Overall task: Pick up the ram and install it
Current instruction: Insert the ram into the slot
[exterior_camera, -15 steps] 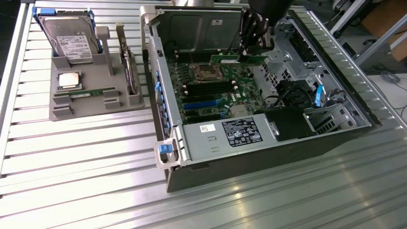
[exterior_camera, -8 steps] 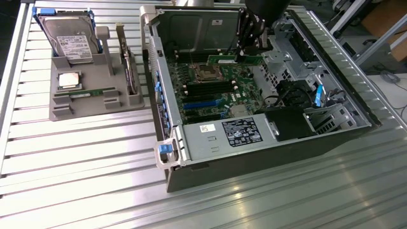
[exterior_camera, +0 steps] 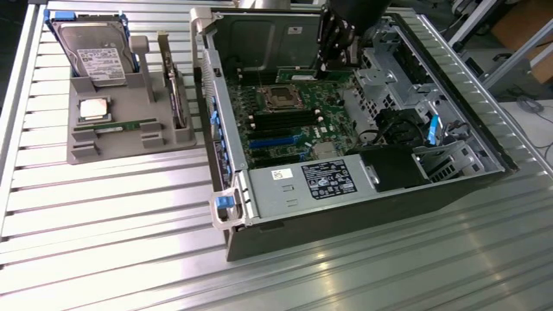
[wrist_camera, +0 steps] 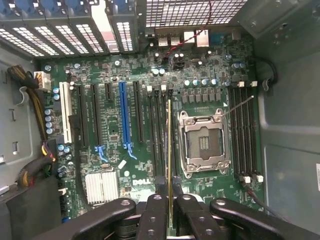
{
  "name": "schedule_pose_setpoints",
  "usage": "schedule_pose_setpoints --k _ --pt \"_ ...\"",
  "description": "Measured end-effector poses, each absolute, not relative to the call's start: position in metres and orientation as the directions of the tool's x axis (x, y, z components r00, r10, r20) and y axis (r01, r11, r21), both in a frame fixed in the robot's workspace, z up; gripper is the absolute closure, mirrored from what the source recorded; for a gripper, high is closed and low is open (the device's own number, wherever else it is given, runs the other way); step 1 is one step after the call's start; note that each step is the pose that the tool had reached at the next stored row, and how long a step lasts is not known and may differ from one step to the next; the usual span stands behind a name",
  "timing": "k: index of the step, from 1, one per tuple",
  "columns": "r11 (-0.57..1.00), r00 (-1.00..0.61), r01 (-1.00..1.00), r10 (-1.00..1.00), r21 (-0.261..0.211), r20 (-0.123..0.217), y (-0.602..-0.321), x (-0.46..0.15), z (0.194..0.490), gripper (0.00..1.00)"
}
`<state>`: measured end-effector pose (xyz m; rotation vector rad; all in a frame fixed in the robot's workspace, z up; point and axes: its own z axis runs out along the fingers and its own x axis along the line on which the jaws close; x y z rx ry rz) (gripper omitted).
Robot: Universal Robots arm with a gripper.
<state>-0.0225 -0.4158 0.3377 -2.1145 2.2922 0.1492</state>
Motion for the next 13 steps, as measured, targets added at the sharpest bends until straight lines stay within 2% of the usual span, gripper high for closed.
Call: schedule_pose_setpoints --k 4,13 --pt "0.076 -0.083 -0.995 -0.990 0.060 -0.112 -0.4158 -0.0252 0.3377 0.86" --pt "-0.005 -0.002 -0.998 -0.993 0.060 -0.116 -0.4158 -0.0262 0.3374 0.86"
